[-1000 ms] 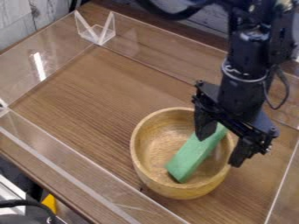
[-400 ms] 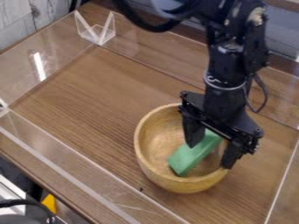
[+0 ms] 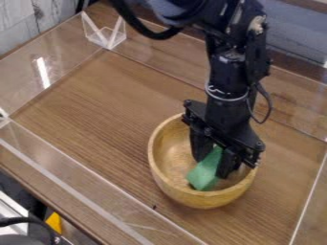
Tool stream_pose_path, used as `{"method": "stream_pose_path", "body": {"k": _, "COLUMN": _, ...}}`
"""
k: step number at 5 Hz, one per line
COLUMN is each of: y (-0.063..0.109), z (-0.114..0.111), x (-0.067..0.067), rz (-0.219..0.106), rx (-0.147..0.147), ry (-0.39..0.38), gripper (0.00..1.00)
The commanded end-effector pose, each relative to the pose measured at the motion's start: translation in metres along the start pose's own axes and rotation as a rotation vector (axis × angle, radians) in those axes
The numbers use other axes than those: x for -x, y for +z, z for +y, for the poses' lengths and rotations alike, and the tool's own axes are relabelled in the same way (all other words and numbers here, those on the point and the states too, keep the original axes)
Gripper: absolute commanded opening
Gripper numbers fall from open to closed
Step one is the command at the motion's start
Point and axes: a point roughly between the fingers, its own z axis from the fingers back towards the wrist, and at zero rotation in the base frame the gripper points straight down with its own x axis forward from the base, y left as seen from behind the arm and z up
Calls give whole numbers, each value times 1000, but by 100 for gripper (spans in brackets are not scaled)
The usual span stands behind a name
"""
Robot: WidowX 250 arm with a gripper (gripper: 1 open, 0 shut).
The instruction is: Remove the green block from inside the brown bowl and put it on the table
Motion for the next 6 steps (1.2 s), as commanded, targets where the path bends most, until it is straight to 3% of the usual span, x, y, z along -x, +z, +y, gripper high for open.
{"method": "stream_pose_path", "body": {"k": 1, "y": 21, "z": 2, "x": -9, "rz": -54, "rx": 15, "ry": 55, "gripper": 0}}
{"method": "stream_pose_path", "body": {"k": 2, "y": 40, "z": 4, "x": -11, "rz": -77, "rx": 30, "ry": 63, "gripper": 0}}
{"method": "stream_pose_path", "body": {"k": 3, "y": 91, "z": 15, "x": -14, "rz": -145, "rx": 46, "ry": 125, "gripper": 0}}
{"method": "stream_pose_path", "body": {"k": 4, "y": 126, "z": 49, "x": -5, "rz": -188, "rx": 38, "ry": 187, "gripper": 0}}
{"method": "stream_pose_path", "body": {"k": 5, "y": 117, "z": 81, "x": 10, "rz": -178, "rx": 15, "ry": 210, "gripper": 0}}
{"method": "stream_pose_path", "body": {"k": 6, "y": 98, "z": 96, "x": 17, "rz": -179, "rx": -5, "ry": 229, "gripper": 0}}
